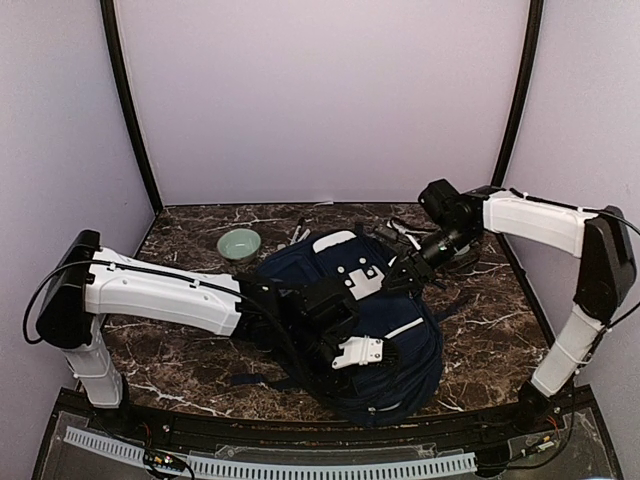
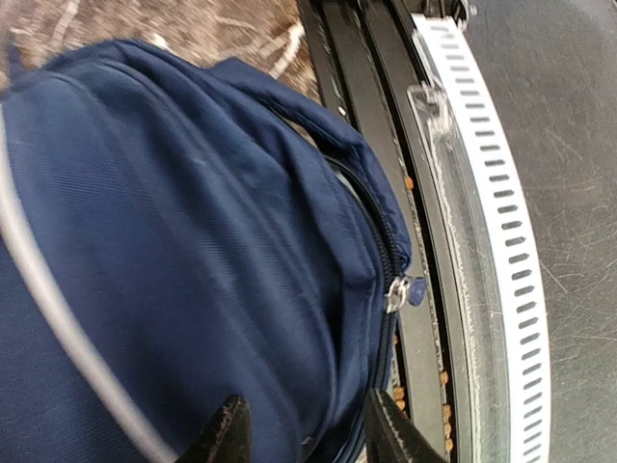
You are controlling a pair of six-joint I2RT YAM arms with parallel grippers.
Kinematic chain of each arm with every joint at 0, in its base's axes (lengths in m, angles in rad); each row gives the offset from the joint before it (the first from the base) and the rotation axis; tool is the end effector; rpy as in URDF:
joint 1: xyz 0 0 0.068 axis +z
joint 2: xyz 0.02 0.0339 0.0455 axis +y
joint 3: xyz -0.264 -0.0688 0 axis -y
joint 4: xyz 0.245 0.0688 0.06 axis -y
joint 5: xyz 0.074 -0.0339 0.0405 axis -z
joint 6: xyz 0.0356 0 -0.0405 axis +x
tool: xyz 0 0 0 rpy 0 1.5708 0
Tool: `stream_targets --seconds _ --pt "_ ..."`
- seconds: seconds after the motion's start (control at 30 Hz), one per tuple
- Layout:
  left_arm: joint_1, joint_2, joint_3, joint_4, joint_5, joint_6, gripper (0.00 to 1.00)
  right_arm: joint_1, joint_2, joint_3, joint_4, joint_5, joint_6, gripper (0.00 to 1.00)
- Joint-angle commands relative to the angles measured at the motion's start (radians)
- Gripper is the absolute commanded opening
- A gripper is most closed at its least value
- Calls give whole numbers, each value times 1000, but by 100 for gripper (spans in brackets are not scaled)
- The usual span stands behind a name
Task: Pack the student bag
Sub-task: Adjust the student bag at the center of the board.
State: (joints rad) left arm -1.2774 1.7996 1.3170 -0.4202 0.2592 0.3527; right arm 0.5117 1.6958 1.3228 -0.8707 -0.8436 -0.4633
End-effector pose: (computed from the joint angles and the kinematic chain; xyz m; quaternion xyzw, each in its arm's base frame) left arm 0.1046 -0.3778 0.2250 0.7108 0.6117 -0.2543 0.2365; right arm 0.2785 0.1869 0.2495 -0.4806 0.7641 0.4074 0.1387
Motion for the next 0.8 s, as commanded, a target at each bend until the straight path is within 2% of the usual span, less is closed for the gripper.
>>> stream_targets --seconds 0.0,0.13,0.23,0.37,0.47,0.6,0.77 --pt "-44 26 -59 49 27 -18 42 -18 -152 -85 13 66 -71 44" --pt "-49 56 -120 169 16 -30 44 -35 -265 -157 43 128 -70 45" --pt "-58 89 -106 163 24 -34 42 -44 -320 -199 58 139 -46 46" --pt "-75 38 -130 159 -12 -33 42 -48 -336 -195 39 154 -34 47" --pt "-75 -2 -161 161 -17 -20 38 -50 -335 -199 29 151 -32 47" --pt "-76 32 -157 155 -29 -2 32 -50 -353 -207 42 174 -9 47" --pt "-76 78 -134 226 -4 -5 24 -62 -382 -177 54 308 34 46"
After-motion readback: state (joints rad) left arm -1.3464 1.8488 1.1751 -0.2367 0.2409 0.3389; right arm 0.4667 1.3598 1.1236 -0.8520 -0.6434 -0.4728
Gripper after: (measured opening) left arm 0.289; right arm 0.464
